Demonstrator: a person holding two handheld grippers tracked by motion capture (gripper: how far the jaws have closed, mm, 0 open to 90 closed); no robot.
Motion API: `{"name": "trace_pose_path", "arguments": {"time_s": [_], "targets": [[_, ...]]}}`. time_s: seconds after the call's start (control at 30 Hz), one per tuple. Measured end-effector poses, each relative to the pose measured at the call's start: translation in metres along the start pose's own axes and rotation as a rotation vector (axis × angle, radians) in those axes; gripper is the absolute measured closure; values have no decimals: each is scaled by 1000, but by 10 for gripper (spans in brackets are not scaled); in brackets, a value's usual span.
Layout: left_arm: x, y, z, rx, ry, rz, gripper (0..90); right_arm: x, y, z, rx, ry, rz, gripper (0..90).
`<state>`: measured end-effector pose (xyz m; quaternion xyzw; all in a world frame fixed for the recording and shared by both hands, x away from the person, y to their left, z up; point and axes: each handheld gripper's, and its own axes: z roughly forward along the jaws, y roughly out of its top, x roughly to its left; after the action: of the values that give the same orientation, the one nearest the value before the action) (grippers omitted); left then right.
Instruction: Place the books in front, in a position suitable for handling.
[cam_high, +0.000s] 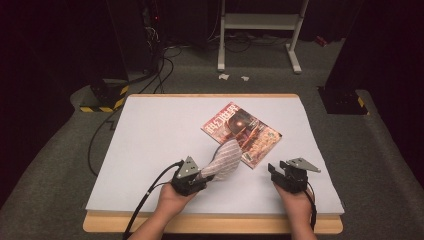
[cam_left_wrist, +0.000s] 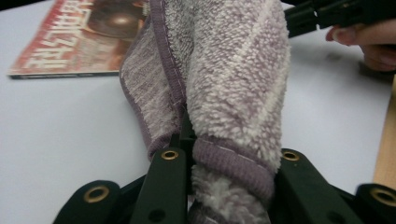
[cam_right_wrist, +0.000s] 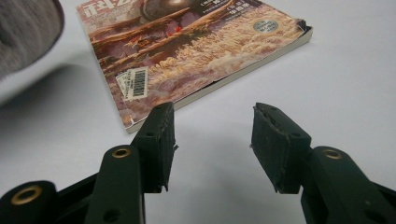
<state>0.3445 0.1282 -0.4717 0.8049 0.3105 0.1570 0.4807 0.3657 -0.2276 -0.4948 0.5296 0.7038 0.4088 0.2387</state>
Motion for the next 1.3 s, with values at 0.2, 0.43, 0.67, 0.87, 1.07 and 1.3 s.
{"name": "trace_pose_path", "arguments": {"time_s": [0.2,0.43,0.67,0.87,1.07,1.3], "targets": [[23,-5,-19,-20,62,-34,743,0,0,0,0,-1,-1,494],[55,-16,-44,-29,152,-73,743,1,0,1,3,-2,-3,494],[86,-27,-71,-34,242,-120,743,2,-1,1,4,-3,-2,494],[108,-34,-90,-38,308,-153,742,2,-1,1,4,-4,0,494],[123,-39,-106,-46,355,-183,742,2,-1,1,5,-4,0,495],[133,-43,-114,-40,383,-196,742,2,-1,1,6,-4,2,495]]}}
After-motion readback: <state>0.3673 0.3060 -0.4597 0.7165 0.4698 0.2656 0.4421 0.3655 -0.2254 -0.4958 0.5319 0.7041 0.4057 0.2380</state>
